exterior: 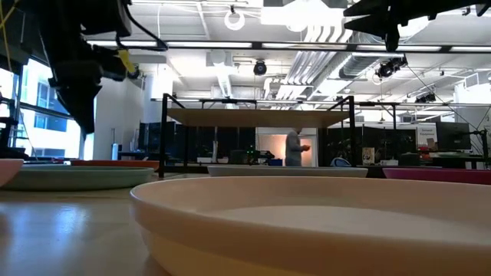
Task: Place and stack plates onto a shelf
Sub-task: Put the gray plate on the shelf
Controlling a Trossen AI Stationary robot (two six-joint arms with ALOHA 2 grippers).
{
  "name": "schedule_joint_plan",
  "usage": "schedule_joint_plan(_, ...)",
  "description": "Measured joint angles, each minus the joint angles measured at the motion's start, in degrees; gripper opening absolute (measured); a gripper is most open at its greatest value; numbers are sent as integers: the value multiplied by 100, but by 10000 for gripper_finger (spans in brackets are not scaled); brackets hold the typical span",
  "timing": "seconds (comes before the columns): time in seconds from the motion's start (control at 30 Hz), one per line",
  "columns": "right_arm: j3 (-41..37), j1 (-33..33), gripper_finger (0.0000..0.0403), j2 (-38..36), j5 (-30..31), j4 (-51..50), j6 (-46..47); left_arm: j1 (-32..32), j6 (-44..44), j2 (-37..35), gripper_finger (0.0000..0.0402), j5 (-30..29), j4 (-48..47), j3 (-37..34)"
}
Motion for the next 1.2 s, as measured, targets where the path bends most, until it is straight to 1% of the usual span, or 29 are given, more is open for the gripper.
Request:
schedule_joint_plan(0.07,0,0,129,0,2,0,-27,0,-3,0,133,79,128,-128)
schedule_joint_plan(0.37,0,0,129,0,0,-141,-44,0,-191,4,133,82,172,-381)
schedule_joint_plan(0.5,0,0,129,0,2,-231,-44,0,-499,4,133,86,398,-529)
schedule_joint_plan(0.73,0,-2,129,0,1,-260,-45,4,-610,95,133,-81,399,-560)
schedule_joint_plan(1.03,0,-1,129,0,2,-260,-45,15,-498,630,133,-98,599,-557)
schedule_joint_plan(1.2,0,-2,129,0,0,-262,-46,20,-577,980,133,-151,642,-557)
